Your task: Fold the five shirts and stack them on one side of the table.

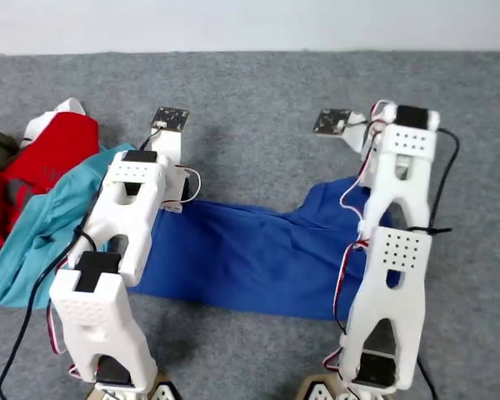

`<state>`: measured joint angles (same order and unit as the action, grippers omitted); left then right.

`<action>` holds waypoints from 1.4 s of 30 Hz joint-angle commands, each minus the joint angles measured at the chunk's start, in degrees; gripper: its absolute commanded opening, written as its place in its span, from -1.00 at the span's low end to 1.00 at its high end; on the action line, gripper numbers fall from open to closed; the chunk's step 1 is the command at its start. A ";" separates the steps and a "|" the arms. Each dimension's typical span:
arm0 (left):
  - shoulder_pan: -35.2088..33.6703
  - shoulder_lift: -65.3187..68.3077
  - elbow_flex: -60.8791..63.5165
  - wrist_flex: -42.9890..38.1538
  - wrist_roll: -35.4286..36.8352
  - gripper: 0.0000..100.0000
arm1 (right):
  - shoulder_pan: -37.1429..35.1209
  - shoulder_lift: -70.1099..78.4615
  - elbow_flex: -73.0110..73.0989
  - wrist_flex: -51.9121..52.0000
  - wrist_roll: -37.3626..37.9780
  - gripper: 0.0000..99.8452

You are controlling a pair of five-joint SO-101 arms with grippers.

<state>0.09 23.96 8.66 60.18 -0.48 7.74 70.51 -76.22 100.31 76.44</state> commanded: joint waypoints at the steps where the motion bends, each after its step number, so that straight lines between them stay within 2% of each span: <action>1: 0.35 -0.26 -0.04 -0.70 0.00 -0.96 | -0.66 2.15 -2.99 2.24 0.62 -0.59; 3: 0.35 -0.26 0.31 -0.79 0.00 -0.96 | -0.66 3.38 -3.25 1.98 0.79 -0.67; 7: 0.35 -0.26 0.31 -0.79 0.00 -0.96 | -0.66 4.00 -3.34 0.04 1.41 -1.00; 12: 0.35 -0.26 0.31 -0.79 0.00 -0.96 | -0.57 2.68 -6.33 2.24 0.70 -0.98; 16: 0.35 -0.26 0.31 -0.79 0.00 -0.96 | -0.84 -0.31 -10.29 2.68 -5.01 -0.98; 24: 0.35 -0.26 0.31 -0.79 0.00 -0.96 | -2.33 -6.20 -8.09 2.86 -7.91 -0.98; 30: 0.35 -0.26 0.31 -0.70 0.00 -0.96 | -5.05 -17.45 11.34 2.77 -7.38 -0.98; 42: 0.35 -0.26 0.31 -0.70 0.00 -0.96 | -3.12 -44.79 55.74 1.89 9.93 -0.98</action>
<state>0.09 23.96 8.92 59.82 -0.57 3.69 33.49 -28.40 100.48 82.24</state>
